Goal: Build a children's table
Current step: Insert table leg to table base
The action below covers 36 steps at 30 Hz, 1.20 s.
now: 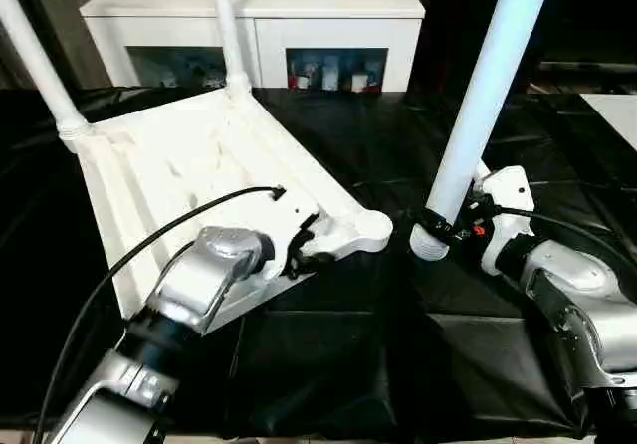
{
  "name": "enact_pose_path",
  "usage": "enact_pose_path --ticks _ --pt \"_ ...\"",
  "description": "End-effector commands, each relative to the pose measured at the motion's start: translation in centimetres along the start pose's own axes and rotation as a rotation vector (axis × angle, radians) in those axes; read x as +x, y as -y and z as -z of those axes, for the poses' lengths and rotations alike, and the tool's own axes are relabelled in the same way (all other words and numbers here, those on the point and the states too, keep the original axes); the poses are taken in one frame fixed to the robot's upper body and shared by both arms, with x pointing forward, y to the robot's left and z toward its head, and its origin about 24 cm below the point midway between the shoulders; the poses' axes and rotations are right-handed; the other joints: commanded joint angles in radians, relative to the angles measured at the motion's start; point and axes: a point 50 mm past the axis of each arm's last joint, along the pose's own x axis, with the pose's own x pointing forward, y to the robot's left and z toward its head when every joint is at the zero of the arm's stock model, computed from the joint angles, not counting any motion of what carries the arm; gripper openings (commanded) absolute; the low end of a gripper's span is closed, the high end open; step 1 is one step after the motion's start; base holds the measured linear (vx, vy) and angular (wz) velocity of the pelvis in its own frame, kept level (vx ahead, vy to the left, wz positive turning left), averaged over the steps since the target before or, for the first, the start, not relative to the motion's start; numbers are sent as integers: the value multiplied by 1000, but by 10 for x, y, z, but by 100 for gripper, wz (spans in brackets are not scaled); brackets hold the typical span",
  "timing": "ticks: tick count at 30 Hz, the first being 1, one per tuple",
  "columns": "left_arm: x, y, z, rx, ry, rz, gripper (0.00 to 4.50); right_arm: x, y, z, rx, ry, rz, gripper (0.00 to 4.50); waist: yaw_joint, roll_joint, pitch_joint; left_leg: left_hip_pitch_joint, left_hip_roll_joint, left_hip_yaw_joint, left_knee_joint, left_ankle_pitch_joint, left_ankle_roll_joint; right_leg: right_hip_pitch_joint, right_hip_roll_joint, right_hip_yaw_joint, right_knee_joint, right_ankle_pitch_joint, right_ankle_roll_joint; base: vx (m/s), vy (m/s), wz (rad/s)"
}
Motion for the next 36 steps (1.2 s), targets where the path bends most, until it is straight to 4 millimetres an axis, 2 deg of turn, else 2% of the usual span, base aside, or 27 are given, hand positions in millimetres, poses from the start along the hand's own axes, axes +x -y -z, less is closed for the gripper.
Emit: enact_pose_path --ticks 1,3,4,7,9,10,12,14,15,19,21,24,25,27,28,29,31,33,35,36 --pt "-4 2 -2 3 3 -7 260 3 1 -3 -7 10 4 186 1 -9 -60 6 40 -17 -73 -156 61 54 -84 55 -84 -334 -139 0 0 0" --pt "-5 5 0 -12 -9 4 247 4 0 -3 -9 10 1 186 1 -8 -59 8 40 -17 -73 -162 59 53 -85 55 -85 -343 -138 0 0 0" --pt "-5 5 0 -12 -9 4 217 4 0 -3 -9 10 1 186 1 -8 -59 7 39 -16 -73 -163 60 53 -85 55 -86 -348 -136 0 0 0" --pt "1 8 2 -23 -8 7 210 7 -1 -4 -11 10 -4 186 2 -9 -59 5 36 -16 -72 -159 61 53 -84 54 -88 -351 -127 0 0 0" --pt "4 8 1 -10 -14 0 175 7 -1 -3 -12 10 -5 186 2 -9 -60 5 37 -16 -72 -152 64 53 -84 54 -88 -343 -125 0 0 0" --pt "5 7 1 1 -17 -4 169 8 -2 -3 -12 10 -5 186 1 -17 -60 3 35 -15 -72 -152 67 54 -82 54 -90 -346 -121 0 0 0" --pt "7 6 -1 13 -19 -13 160 8 -3 -3 -14 10 -8 186 2 -10 -61 3 35 -16 -71 -146 67 53 -83 54 -89 -347 -115 0 0 0" --pt "10 6 -2 9 -20 -10 132 8 -3 -3 -15 9 -9 186 3 -8 -62 4 37 -18 -72 -140 67 54 -84 55 -85 -330 -118 0 0 0" --pt "11 6 -1 21 -30 -7 132 8 -4 -3 -18 8 -11 186 2 -6 -62 4 35 -16 -71 -143 67 53 -83 54 -88 -326 -119 0 0 0" --pt "12 4 2 45 -52 -6 97 7 -4 -3 -21 9 -9 186 2 -4 -63 4 38 -18 -72 -144 65 55 -85 55 -85 -303 -130 0 0 0" --pt "11 3 2 44 -50 -1 71 6 -4 -4 -19 10 -9 186 1 -6 -63 3 38 -17 -72 -147 64 56 -85 55 -84 -298 -137 0 0 0" --pt "6 4 3 42 -22 49 58 6 -4 -4 4 14 -22 186 1 -6 -61 5 38 -18 -74 -159 61 55 -86 55 -86 -323 -135 0 0 0" --pt "6 4 3 41 -17 58 40 6 -5 -4 9 15 -28 186 1 -5 -60 6 38 -18 -74 -161 63 54 -86 55 -88 -330 -134 0 0 0" --pt "2 11 12 37 -23 124 32 5 -6 -5 38 23 -51 186 -1 -5 -60 5 40 -19 -76 -173 58 54 -86 55 -87 -335 -134 0 0 0" --pt "1 14 17 37 -32 147 32 5 -6 -5 50 28 -59 186 -2 -14 -60 6 41 -18 -76 -175 58 54 -87 56 -87 -337 -133 0 0 0" --pt "0 20 26 45 -45 189 4 5 -6 -6 76 35 -74 185 -1 -9 -60 5 43 -20 -77 -172 59 56 -90 57 -83 -334 -137 0 0 0" --pt "-3 25 34 44 -68 217 1 5 -6 -8 100 43 -95 185 -2 -6 -60 8 44 -18 -77 -168 61 51 -87 59 -83 -322 -143 0 0 0" --pt "-8 30 40 46 -76 253 0 4 -7 -9 130 42 -124 185 -1 -8 -59 11 44 -17 -79 -171 60 51 -87 59 -81 -326 -146 0 0 0" --pt "-18 33 45 66 -79 280 0 2 -8 -8 157 21 -177 185 -1 -6 -57 7 47 -18 -81 -165 62 53 -88 60 -79 -318 -148 0 0 0" --pt "-23 32 46 74 -76 279 0 1 -10 -6 158 -5 -210 185 -3 -13 -55 8 46 -16 -82 -175 60 51 -85 59 -83 -338 -144 0 0 0"
